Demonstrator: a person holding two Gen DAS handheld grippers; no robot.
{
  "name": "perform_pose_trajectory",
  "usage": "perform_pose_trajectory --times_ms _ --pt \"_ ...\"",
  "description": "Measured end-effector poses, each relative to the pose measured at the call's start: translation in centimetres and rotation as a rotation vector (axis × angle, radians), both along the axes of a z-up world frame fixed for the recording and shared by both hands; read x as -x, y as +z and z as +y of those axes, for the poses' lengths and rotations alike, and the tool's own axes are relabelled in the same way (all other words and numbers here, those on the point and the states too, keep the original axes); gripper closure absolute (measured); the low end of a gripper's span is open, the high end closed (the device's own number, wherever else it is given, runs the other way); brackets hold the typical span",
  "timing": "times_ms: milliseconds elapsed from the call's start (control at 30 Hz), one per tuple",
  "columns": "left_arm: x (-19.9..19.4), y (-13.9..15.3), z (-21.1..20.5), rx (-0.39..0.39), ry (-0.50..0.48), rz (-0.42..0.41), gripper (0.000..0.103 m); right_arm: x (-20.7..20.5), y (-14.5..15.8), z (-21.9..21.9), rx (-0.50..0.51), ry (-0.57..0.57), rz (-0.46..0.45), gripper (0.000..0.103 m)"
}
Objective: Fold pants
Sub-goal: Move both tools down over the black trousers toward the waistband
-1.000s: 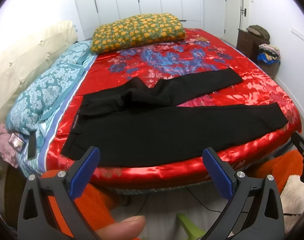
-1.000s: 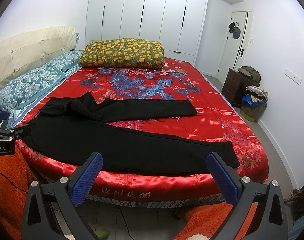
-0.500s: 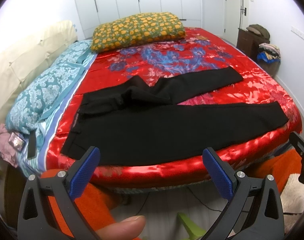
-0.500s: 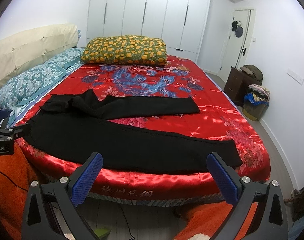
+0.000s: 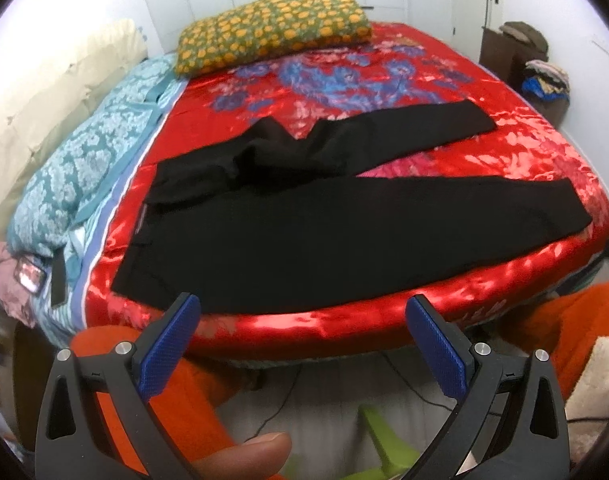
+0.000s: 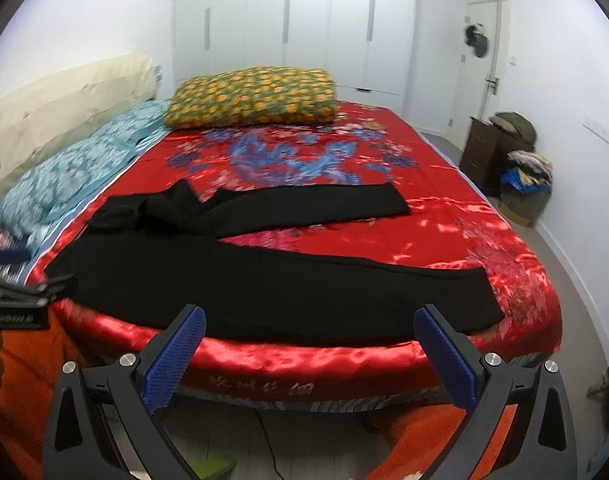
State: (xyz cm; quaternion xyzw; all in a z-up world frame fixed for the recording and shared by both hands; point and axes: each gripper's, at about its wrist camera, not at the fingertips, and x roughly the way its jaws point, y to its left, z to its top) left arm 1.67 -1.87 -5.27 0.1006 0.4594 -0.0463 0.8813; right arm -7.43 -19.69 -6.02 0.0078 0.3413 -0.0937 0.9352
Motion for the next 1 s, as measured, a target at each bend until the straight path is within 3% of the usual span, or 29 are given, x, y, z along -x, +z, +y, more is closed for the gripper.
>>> perform_pose_trajectory --times_ms 167,300,367,467,600,700,867,900,933,1000 --pt "-1.2 -0.7 0.5 -0.026 0.036 0.014 0.001 -0.8 -1.4 -4.4 -0.028 -0.073 -0.012 0.000" --pt "-1.7 -1.1 0.5 -0.027 0.048 0.042 0.001 -2.1 -2.8 -11.8 -0.008 -0.137 -0.031 0.000" --pt "-1.8 -1.2 0.1 -0.034 0.040 0.042 0.001 -3.3 -4.1 -16.7 -0.082 -0.159 0.001 0.000" --pt "-1.6 -1.2 -0.6 -0.039 0.020 0.042 0.001 -5.1 -6.2 -24.1 -0.157 -0.255 0.079 0.000" --pt "-1.5 -1.1 -1.0 -0.045 0.015 0.047 0.001 -8.6 -10.8 -31.4 -0.154 -0.329 0.361 0.000" --pt "-1.5 -1.0 -1.0 -0.048 0.019 0.049 0.001 -9.7 -13.9 -34.1 -0.181 -0.338 0.488 0.000" --pt "-1.3 -1.0 -1.3 -0.063 0.014 0.051 0.001 -10.0 -15.9 -37.0 -0.339 -0.336 0.466 0.007" --pt "-1.2 -1.1 -1.4 -0.066 0.011 0.053 0.001 -10.1 -16.3 -37.2 -0.360 -0.326 0.478 0.016" --pt "-1.2 -1.1 -1.5 -0.068 0.009 0.054 0.001 -10.2 -16.8 -37.2 -0.375 -0.313 0.489 0.042" --pt "-1.1 -1.1 -1.6 -0.070 0.004 0.053 0.001 -10.5 -16.9 -36.8 -0.326 -0.283 0.517 0.061"
